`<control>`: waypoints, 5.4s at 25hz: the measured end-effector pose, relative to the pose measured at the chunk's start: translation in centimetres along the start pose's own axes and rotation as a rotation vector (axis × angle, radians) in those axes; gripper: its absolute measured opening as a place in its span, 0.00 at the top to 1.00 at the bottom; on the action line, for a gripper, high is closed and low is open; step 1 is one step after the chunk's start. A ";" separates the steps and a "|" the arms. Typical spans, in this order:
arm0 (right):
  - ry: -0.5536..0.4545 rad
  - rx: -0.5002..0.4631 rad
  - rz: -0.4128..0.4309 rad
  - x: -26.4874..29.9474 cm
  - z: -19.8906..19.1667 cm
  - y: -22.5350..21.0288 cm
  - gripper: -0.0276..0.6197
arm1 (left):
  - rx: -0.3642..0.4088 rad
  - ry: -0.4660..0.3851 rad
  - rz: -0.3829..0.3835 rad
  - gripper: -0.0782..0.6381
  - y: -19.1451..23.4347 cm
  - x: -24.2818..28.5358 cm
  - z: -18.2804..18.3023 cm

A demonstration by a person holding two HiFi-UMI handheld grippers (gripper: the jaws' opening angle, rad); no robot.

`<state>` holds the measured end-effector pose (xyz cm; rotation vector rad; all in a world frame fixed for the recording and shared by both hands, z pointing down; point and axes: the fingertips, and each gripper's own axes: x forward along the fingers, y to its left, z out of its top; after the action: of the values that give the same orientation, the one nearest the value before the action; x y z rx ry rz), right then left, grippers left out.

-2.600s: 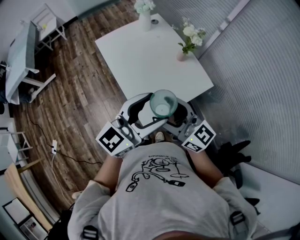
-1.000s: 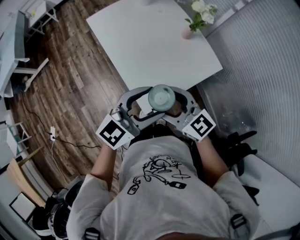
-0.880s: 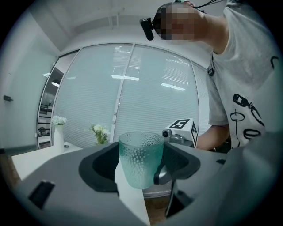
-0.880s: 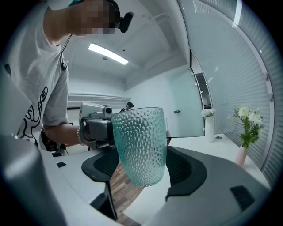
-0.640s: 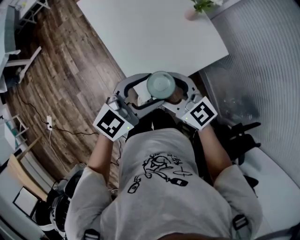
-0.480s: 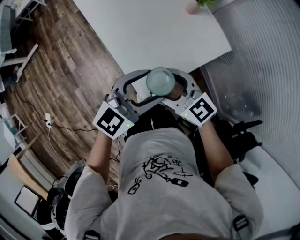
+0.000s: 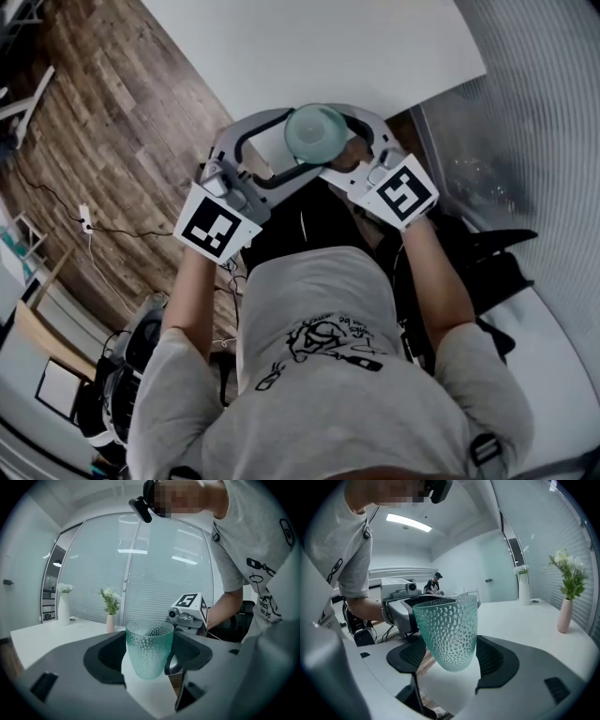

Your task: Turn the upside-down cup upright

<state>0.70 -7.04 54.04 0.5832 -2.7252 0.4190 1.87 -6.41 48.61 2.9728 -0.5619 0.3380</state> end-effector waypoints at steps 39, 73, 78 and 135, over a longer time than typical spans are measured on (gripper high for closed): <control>0.184 0.000 0.019 4.9 -11.6 -3.3 0.42 | -0.042 0.015 0.016 0.45 1.3 3.3 -12.6; 0.245 0.005 -0.004 0.3 -12.0 -2.6 0.41 | -0.190 0.031 0.125 0.40 0.7 -0.4 -11.6; 0.234 -0.023 -0.015 -2.0 -9.2 -1.9 0.41 | -0.232 0.009 0.154 0.40 0.7 -1.5 -9.0; -0.302 0.066 -0.159 -10.8 23.2 8.9 0.90 | -0.284 -0.325 0.346 0.89 -1.9 -11.4 19.9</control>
<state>0.39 -3.58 27.20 0.9424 -2.9258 0.4111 -3.80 -3.34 26.50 2.6591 -1.0649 -0.1956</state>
